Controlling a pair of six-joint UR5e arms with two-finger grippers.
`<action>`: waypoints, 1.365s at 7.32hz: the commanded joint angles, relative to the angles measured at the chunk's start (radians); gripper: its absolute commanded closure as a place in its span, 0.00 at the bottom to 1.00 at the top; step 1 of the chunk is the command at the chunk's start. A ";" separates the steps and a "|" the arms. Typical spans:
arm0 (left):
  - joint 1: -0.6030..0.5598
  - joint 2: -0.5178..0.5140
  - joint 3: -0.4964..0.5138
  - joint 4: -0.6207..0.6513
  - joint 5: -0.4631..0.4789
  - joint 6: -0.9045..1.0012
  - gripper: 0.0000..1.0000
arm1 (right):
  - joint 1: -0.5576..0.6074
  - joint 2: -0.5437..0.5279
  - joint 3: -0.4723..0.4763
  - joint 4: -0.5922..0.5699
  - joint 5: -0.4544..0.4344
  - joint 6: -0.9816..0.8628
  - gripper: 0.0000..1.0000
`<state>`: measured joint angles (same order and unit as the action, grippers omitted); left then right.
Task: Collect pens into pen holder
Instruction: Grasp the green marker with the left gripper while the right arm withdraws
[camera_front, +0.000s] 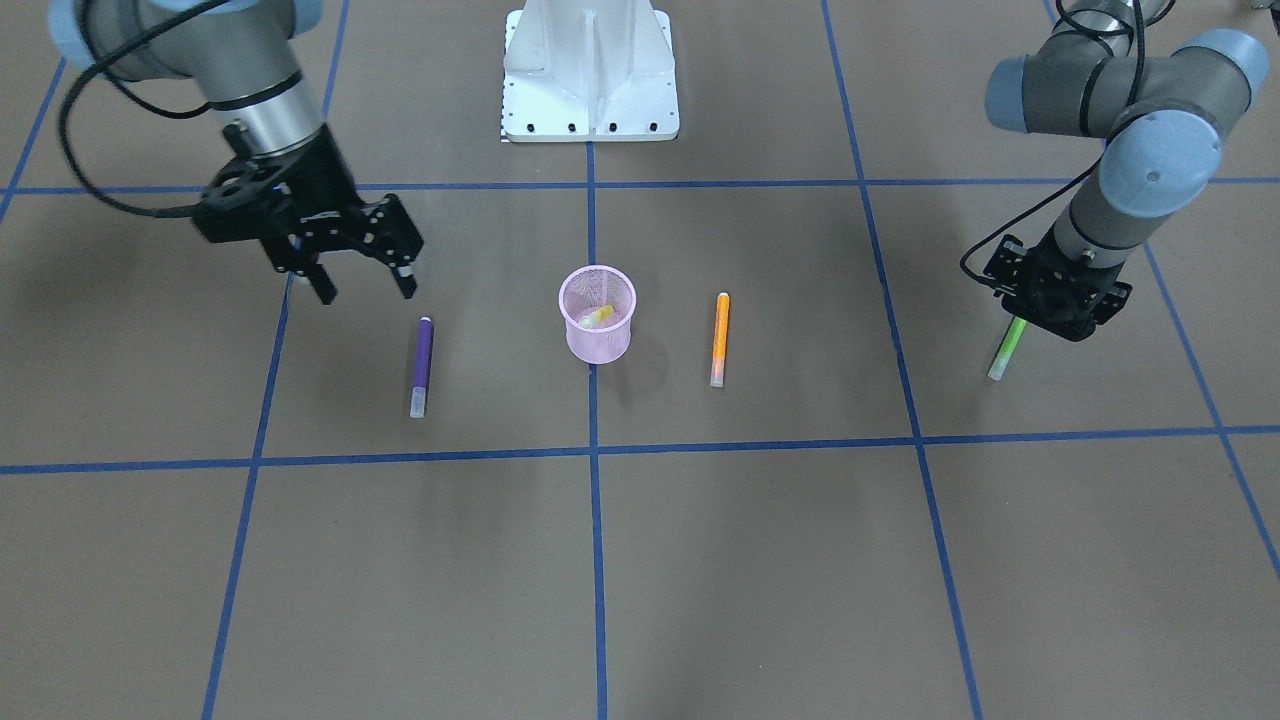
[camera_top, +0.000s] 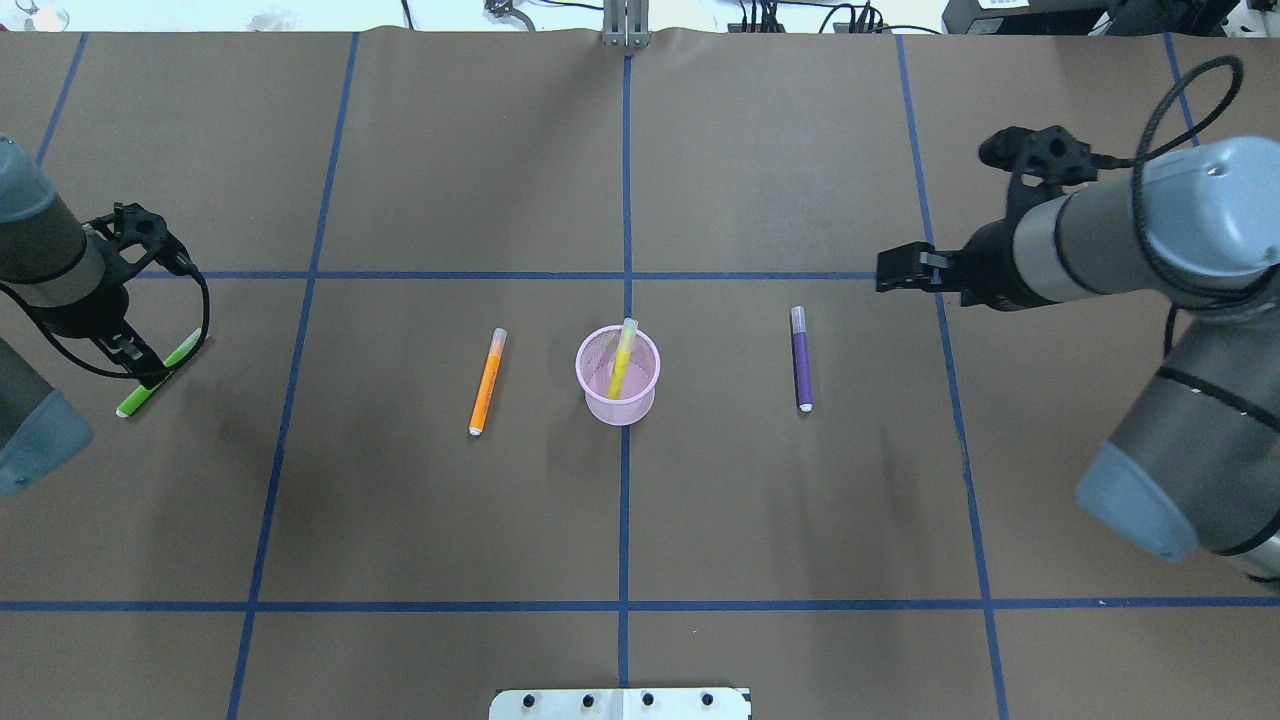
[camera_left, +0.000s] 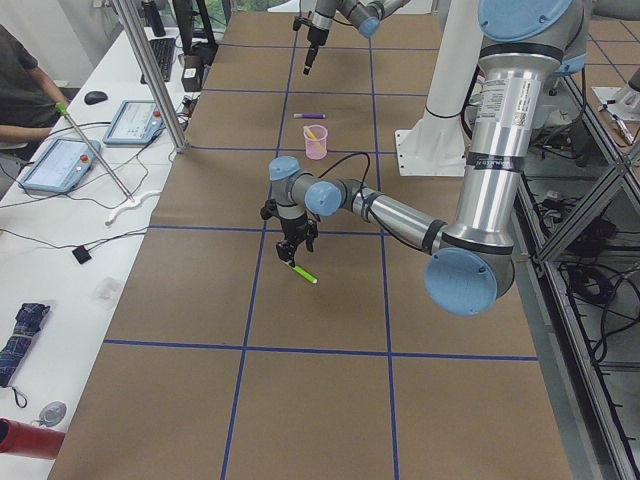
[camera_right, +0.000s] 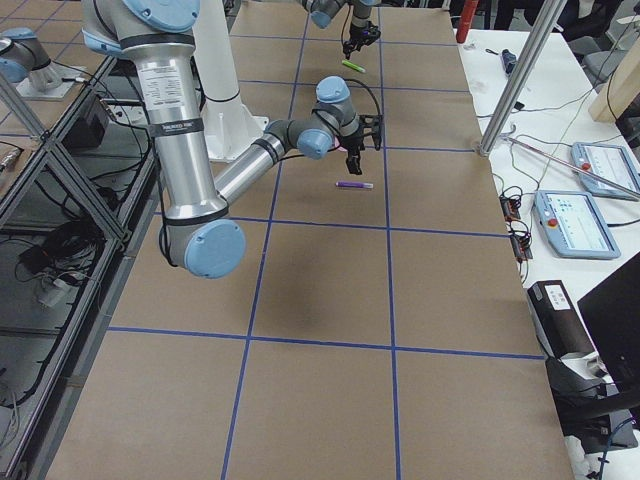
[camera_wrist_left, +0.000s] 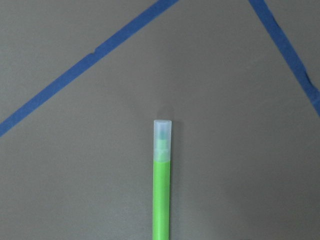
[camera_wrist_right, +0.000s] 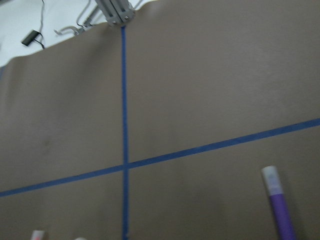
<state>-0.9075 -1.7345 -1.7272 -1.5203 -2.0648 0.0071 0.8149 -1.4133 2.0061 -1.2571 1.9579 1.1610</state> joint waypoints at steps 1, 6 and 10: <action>0.001 -0.056 0.090 0.011 -0.014 0.056 0.17 | 0.189 -0.165 -0.035 -0.001 0.197 -0.276 0.01; -0.005 -0.105 0.169 0.019 -0.138 0.056 0.28 | 0.239 -0.182 -0.072 0.002 0.248 -0.337 0.01; -0.010 -0.128 0.186 0.017 -0.064 0.103 0.29 | 0.242 -0.184 -0.070 0.002 0.248 -0.336 0.01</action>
<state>-0.9158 -1.8566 -1.5478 -1.5042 -2.1365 0.0993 1.0557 -1.5958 1.9356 -1.2548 2.2059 0.8252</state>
